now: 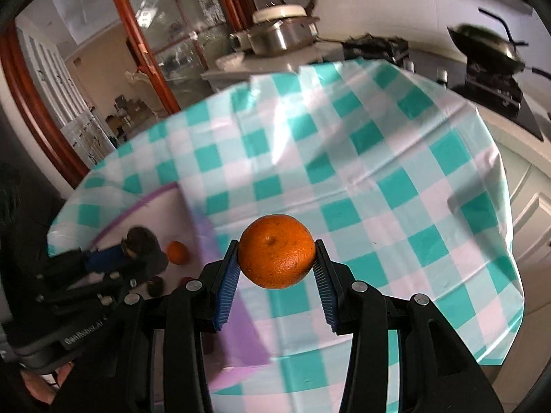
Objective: Organize fruits
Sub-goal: 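Carry the orange and lychee into the white box and open both tools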
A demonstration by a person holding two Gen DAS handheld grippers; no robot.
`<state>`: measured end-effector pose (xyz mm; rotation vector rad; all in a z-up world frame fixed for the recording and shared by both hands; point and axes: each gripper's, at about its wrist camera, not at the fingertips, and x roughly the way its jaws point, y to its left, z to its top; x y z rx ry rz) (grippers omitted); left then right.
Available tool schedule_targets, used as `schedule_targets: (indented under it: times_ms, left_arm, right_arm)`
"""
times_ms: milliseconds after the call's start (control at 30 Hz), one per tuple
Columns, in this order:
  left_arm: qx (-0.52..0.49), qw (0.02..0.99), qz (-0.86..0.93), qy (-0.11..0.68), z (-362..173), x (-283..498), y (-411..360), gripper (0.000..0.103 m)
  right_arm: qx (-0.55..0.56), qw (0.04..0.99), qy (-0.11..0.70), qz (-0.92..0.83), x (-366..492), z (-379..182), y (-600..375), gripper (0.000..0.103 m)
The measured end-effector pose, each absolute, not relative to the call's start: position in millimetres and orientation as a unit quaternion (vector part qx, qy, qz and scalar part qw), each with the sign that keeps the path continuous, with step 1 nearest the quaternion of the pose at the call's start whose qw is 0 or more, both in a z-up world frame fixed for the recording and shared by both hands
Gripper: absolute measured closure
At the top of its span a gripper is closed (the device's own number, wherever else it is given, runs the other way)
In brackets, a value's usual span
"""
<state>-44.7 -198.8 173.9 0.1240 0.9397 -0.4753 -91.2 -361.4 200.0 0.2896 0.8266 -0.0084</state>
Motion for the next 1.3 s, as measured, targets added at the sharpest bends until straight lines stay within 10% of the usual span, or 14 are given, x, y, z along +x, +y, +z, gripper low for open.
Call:
schedule_targets:
  times_ms: [633, 1300]
  left_arm:
    - [0.041, 0.830, -0.166, 0.530, 100.1, -72.8, -78.9, 0.061]
    - [0.208, 0.771, -0.228, 0.557, 57.8, -91.8, -119.8, 0.061]
  right_arm:
    - [0.065, 0.873, 0.476, 0.080, -48.9, 168.2, -232.7, 0.061]
    - [0.008, 0.772, 0.619, 0.143, 16.2, 86.5, -196.8, 0.061]
